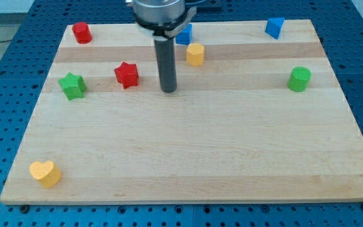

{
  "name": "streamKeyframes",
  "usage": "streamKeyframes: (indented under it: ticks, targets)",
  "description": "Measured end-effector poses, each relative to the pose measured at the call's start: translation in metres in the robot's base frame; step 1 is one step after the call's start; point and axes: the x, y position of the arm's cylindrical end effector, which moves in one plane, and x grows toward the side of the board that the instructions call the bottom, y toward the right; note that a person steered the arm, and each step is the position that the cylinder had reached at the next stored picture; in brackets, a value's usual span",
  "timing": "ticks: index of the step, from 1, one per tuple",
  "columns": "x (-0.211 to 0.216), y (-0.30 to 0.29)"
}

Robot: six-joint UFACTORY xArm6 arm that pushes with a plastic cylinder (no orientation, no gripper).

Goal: Move the yellow hexagon towards the bottom

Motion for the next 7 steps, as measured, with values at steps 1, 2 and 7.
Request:
streamKeyframes:
  ticks: [1,2,7]
  targets:
    - [-0.037,0.001]
    - [-0.073,0.001]
    - [-0.041,0.106]
